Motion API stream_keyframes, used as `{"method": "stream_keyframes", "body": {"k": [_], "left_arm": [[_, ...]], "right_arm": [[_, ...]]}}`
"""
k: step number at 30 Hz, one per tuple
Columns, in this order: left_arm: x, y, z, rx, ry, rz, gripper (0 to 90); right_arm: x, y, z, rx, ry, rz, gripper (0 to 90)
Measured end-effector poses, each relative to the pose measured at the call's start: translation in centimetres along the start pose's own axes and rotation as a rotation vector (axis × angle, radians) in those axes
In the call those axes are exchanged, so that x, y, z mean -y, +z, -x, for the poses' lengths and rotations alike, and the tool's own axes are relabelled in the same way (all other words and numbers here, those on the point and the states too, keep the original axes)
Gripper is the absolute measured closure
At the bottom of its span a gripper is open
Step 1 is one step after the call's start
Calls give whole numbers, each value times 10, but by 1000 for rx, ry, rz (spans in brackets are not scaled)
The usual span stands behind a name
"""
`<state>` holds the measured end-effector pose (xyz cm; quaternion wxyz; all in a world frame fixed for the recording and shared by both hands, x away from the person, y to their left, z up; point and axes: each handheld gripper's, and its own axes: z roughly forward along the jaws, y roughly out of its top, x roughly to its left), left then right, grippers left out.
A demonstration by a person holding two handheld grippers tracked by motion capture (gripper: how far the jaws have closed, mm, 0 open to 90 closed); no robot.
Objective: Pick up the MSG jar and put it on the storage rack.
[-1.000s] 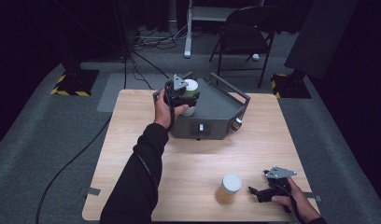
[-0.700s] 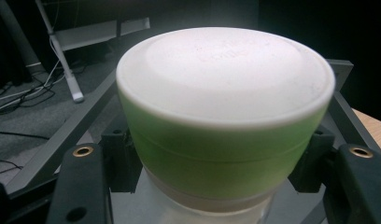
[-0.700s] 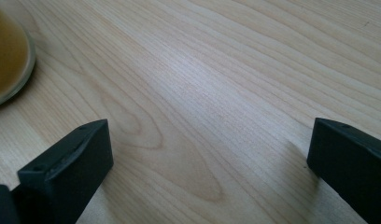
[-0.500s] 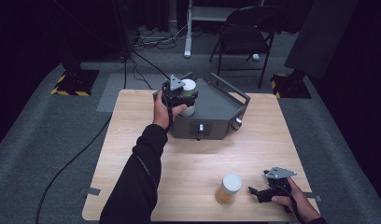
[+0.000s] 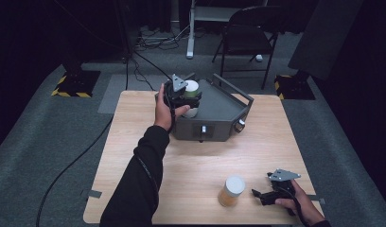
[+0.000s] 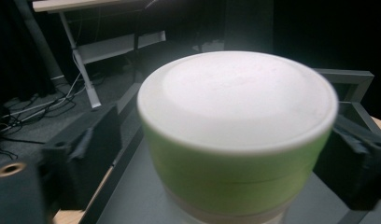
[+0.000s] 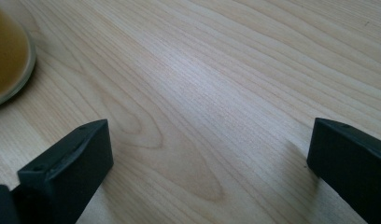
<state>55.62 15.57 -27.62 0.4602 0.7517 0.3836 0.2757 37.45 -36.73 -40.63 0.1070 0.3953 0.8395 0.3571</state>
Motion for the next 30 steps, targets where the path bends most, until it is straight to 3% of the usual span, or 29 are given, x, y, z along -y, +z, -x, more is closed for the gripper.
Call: {"method": "stream_keyframes", "body": {"k": [3,5,8,15,22,30], "left_arm": [[-1,-2,1,-1,10,2,35],[-3,-4,-1,22,11,-9,23],[-3,-8,2,15,33,-12,4],[-1,-16,4,11,41,1,3],[6,-25,6,10,63,10,3],[15,-35,10,15,114,2,3]], "right_arm": [[0,0,0,0,0,0,0],[0,0,0,0,0,0,0],[0,0,0,-1,0,0,0],[0,0,0,-1,-1,0,0],[0,0,0,-1,-1,0,0],[0,0,0,-1,0,0,0]]}}
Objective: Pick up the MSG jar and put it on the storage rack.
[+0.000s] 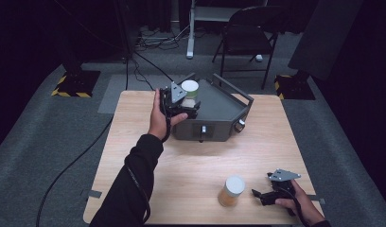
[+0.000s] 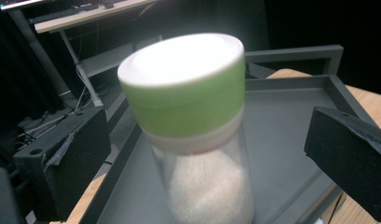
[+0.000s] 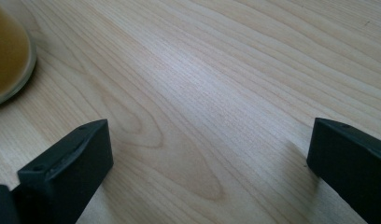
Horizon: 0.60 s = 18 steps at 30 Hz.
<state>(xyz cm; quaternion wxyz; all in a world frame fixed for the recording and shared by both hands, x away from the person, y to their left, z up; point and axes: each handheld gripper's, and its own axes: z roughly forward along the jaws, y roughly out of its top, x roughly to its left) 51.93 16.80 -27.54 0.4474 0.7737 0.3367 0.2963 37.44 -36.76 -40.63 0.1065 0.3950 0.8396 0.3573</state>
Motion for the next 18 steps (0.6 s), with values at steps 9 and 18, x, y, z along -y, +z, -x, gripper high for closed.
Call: {"method": "stream_keyframes", "body": {"k": [9,18], "left_arm": [[14,-11,3,21,24,-12,4],[31,-22,10,54,62,-31,5]], "right_arm": [[0,0,0,0,0,0,0],[0,0,0,0,0,0,0]]}}
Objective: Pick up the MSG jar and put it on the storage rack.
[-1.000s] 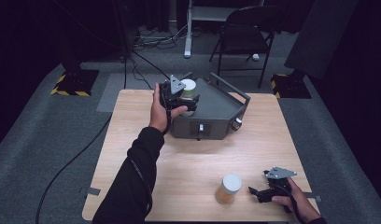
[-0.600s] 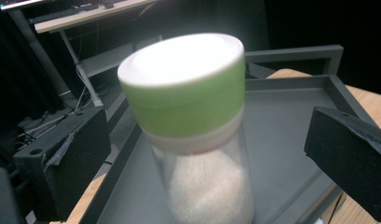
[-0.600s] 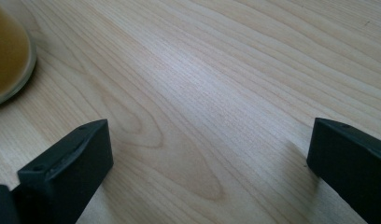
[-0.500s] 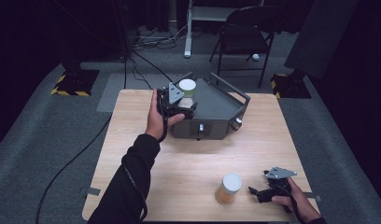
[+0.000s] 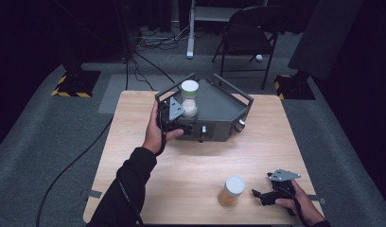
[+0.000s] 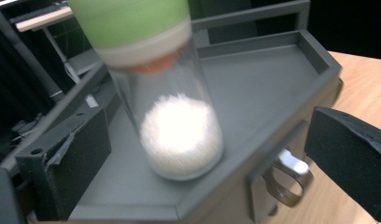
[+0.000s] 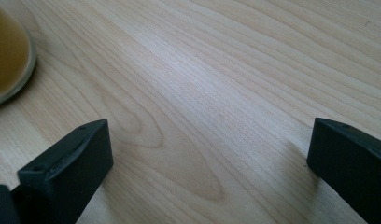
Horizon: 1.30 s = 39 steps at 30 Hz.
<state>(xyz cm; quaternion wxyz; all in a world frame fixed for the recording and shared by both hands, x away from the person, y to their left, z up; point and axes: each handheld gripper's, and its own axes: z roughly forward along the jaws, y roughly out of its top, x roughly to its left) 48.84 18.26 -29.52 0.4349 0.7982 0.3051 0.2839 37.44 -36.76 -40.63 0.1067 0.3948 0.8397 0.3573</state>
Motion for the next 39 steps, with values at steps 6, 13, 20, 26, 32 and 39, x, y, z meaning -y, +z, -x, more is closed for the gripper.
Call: {"method": "stream_keyframes", "body": {"k": [6,13,20,26,32,39], "left_arm": [[8,-5,3,14,36,-32,5],[20,-9,8,49,56,-58,5],[34,-14,14,81,65,-89,5],[44,-16,21,106,75,-122,5],[53,-18,25,119,79,-147,5],[61,-22,29,139,87,-176,5]], "right_arm": [[0,0,0,0,0,0,0],[0,0,0,0,0,0,0],[0,0,0,0,0,0,0],[0,0,0,0,0,0,0],[0,0,0,0,0,0,0],[0,0,0,0,0,0,0]]}}
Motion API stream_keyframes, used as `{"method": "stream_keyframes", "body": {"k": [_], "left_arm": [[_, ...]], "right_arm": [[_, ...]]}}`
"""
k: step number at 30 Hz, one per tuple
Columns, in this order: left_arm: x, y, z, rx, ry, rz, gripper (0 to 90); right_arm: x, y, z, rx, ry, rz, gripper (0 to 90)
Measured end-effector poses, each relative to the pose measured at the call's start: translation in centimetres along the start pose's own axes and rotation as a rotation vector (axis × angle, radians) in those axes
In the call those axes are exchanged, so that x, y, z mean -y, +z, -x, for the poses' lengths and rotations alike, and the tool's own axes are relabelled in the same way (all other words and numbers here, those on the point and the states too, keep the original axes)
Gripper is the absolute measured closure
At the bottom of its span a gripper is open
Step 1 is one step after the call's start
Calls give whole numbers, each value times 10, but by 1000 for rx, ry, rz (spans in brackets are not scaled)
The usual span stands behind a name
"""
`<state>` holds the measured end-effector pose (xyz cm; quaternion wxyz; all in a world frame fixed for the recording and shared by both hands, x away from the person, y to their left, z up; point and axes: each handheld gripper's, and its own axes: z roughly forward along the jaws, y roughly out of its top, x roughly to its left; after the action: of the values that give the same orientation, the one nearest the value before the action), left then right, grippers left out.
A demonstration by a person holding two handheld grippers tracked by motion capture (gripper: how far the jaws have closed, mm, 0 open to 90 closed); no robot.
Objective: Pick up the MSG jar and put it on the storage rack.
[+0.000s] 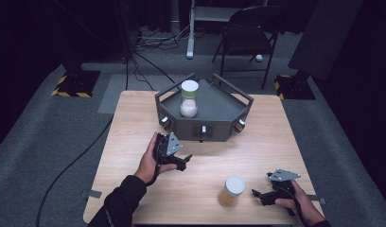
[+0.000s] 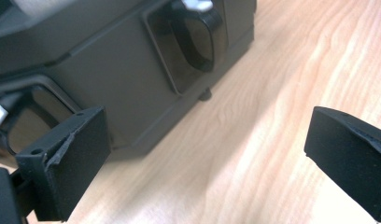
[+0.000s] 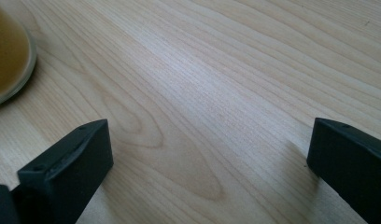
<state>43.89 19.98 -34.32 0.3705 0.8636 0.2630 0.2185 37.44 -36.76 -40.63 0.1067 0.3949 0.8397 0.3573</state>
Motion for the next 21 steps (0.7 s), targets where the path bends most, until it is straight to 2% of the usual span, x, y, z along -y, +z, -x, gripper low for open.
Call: {"method": "stream_keyframes", "body": {"k": [7,21], "left_arm": [[7,0,6,18,20,-54,5],[22,-12,14,40,18,-93,5]], "right_arm": [[0,0,0,0,0,0,0],[0,0,0,0,0,0,0]]}}
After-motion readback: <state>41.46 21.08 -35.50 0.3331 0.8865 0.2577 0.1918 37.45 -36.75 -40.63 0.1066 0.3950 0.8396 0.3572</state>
